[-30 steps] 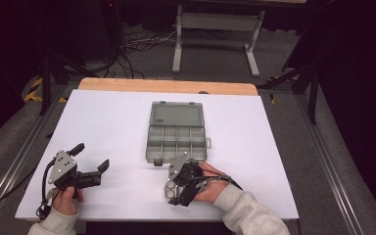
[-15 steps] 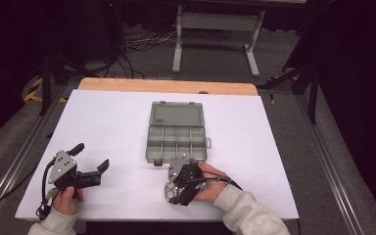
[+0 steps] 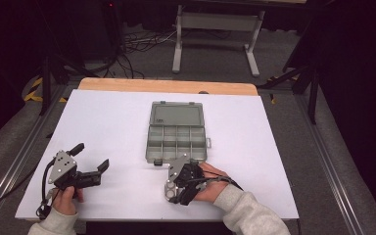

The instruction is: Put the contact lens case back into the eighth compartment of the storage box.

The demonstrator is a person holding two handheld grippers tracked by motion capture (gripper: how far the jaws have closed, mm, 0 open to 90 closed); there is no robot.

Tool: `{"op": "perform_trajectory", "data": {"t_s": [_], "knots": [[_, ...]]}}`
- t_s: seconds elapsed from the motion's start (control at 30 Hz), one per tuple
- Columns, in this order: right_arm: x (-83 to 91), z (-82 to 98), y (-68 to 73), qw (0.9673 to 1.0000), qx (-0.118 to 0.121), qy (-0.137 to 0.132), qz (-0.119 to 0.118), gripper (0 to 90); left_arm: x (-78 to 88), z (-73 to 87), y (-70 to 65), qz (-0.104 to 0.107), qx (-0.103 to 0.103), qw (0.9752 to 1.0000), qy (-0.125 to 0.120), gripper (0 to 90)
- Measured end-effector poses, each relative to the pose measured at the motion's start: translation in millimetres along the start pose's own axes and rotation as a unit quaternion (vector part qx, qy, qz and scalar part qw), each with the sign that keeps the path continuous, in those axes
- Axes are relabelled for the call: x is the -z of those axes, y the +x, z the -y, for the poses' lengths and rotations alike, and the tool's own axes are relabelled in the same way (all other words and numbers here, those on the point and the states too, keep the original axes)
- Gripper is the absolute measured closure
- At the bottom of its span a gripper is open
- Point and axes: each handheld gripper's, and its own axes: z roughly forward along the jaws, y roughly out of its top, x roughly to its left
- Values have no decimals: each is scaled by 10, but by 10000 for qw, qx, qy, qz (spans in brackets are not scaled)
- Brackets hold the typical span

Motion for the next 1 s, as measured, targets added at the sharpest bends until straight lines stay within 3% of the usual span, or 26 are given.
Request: {"op": "perform_trajectory", "data": {"t_s": [1.0], "knots": [[414, -99, -43, 9970, 158, -614, 442, 263, 1, 0, -1, 5, -13, 10000, -1, 2]]}}
